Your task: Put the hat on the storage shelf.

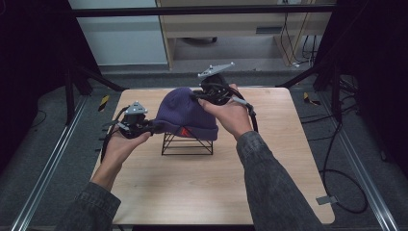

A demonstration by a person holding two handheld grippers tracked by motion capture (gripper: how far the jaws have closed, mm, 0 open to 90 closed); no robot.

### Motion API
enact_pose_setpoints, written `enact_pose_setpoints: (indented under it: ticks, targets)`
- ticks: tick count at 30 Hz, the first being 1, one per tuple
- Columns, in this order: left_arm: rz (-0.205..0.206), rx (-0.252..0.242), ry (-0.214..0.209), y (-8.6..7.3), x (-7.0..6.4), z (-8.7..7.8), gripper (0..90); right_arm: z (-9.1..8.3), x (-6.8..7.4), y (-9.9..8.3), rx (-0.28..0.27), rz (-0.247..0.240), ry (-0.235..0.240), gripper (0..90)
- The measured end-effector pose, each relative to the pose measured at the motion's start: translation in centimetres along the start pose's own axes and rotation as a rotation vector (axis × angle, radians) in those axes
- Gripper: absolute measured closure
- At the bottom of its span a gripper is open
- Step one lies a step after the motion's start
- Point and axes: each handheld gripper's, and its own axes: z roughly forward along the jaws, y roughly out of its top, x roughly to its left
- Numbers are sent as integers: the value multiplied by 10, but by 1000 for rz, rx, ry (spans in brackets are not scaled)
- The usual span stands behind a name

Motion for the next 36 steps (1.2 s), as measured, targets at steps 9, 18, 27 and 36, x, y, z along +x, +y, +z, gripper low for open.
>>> enact_pose_setpoints:
  ticks: [9,18,27,36]
  targets:
    - [-3,20,-4,-10,1,5,718,5,3,-9,28,-12,10,809]
    - [-12,28,-5,-19,2,8,718,10,5,-15,51,-15,23,809]
    - [-26,49,-8,-31,4,13,717,17,11,-21,93,-25,40,806]
    - [-14,70,-12,-39,4,19,713,23,14,-28,124,-28,48,802]
